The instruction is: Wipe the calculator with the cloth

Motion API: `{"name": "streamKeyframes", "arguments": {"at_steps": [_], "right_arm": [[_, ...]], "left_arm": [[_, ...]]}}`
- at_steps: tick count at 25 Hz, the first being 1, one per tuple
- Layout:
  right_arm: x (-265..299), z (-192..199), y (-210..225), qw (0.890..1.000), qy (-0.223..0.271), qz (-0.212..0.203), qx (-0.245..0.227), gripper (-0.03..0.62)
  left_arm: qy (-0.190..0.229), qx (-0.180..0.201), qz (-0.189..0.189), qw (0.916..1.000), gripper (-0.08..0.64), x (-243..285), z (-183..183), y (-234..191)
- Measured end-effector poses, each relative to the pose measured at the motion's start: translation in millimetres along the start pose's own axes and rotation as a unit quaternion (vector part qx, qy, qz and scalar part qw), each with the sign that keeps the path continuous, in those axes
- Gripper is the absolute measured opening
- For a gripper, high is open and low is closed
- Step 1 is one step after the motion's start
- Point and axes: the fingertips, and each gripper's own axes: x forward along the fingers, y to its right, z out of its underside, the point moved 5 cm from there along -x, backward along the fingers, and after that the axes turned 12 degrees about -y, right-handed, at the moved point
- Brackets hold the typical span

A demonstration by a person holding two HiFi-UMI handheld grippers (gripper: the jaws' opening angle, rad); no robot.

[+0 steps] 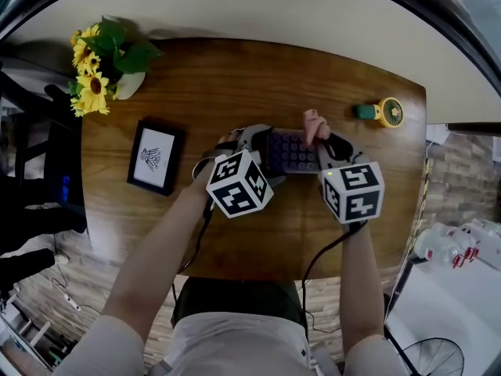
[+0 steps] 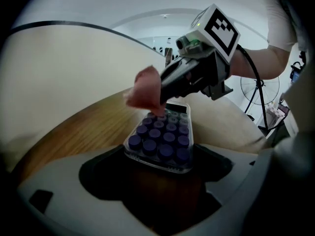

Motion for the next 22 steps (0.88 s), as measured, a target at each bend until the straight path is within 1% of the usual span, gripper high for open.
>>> {"name": "streamKeyframes", "arguments": {"at_steps": [2,4,6,8,11,14,17,19,20,21,22], "right_arm": [[9.2,1.7,-18.8,0.999,-0.022,0.004,-0.036,0.035],[7.5,3.1,-30.6,0.998,-0.028,0.006,-0.062,0.034],[3.5,8.4,-40.7,0.996,-0.031,-0.010,-0.084,0.034],[0.0,15.4,-51.4,0.992,-0.034,-0.027,-0.118,0.034],[-5.9,25.3,-62.4,0.985,-0.043,-0.036,-0.164,0.034],[-13.9,40.0,-68.8,0.979,-0.063,-0.072,-0.179,0.034],[-21.1,58.2,-66.8,0.973,-0.103,-0.113,-0.172,0.034],[-27.7,60.8,-55.1,0.979,-0.097,-0.127,-0.130,0.034],[-31.1,58.1,-45.1,0.984,-0.088,-0.123,-0.099,0.034],[-34.1,53.1,-32.7,0.989,-0.077,-0.107,-0.070,0.034],[-36.0,46.4,-19.0,0.994,-0.065,-0.080,-0.045,0.035]], "left_arm": [[0.000,0.000,0.000,1.0000,0.448,-0.3,0.4,0.2],[0.000,0.000,0.000,1.0000,0.448,-0.8,0.1,0.4],[-0.001,0.000,0.000,1.0000,0.448,-1.2,0.0,0.4],[-0.001,-0.001,0.001,1.0000,0.448,-0.9,0.1,0.2],[-0.001,-0.001,0.000,1.0000,0.448,-0.4,-0.1,-0.3],[-0.001,-0.001,0.001,1.0000,0.448,-0.5,0.0,0.3],[-0.001,-0.001,0.001,1.0000,0.448,-0.7,0.0,0.1],[-0.001,-0.001,0.001,1.0000,0.448,-0.9,0.1,0.4],[-0.001,-0.001,0.001,1.0000,0.448,-1.0,0.1,0.5],[-0.001,-0.001,0.001,1.0000,0.448,-1.0,0.1,0.5],[-0.001,0.000,0.001,1.0000,0.448,-1.0,0.1,0.3]]}}
